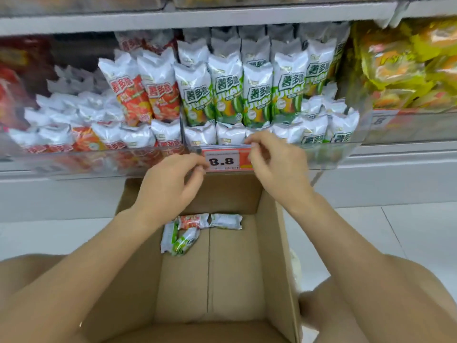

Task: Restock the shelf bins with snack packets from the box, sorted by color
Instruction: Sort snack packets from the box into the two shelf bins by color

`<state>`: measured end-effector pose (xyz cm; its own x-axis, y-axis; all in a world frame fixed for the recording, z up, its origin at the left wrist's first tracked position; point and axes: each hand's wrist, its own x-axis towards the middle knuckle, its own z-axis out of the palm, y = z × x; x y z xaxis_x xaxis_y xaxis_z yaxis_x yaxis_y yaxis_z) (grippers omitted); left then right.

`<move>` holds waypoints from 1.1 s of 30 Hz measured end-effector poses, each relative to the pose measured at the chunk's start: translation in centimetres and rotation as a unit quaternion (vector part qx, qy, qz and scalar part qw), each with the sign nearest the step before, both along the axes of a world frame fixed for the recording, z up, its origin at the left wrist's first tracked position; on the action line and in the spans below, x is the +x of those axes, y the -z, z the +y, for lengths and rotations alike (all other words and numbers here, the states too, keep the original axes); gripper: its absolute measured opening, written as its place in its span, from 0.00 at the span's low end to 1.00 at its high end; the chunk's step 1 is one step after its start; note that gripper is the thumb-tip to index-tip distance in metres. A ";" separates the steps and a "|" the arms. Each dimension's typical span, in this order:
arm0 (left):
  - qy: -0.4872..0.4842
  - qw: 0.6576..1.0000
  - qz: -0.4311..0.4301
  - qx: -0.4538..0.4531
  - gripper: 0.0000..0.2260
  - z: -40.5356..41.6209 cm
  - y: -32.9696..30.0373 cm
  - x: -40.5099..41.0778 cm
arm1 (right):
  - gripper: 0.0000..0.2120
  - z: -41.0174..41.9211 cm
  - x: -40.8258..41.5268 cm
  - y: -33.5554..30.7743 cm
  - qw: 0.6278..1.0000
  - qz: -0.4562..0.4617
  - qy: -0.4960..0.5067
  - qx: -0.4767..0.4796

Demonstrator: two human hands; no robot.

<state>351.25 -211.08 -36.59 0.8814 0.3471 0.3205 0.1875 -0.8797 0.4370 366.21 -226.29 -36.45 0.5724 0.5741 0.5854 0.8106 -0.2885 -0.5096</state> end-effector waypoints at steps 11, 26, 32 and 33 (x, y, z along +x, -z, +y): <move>-0.138 0.896 0.416 -0.078 0.12 4.9 15.9 -7.4 | 0.16 3.7 -3.9 15.0 0.776 0.039 -0.180 -0.603; -0.114 0.809 0.546 -0.185 0.28 7.9 31.4 -3.7 | 0.29 11.1 -0.1 30.8 0.692 0.206 -0.132 -0.679; 0.007 0.808 0.570 -0.147 0.32 7.1 33.8 -3.7 | 0.35 11.1 0.1 33.8 0.669 0.205 -0.105 -0.707; 0.012 0.815 0.564 -0.128 0.30 6.4 33.8 -3.6 | 0.32 10.8 -0.1 34.1 0.688 0.187 -0.091 -0.695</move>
<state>347.64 -204.65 -70.40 0.5719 0.2533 -0.7802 0.5820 -0.7956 0.1683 366.08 -215.45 -70.53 0.3790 0.5120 -0.7709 0.7843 -0.6199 -0.0262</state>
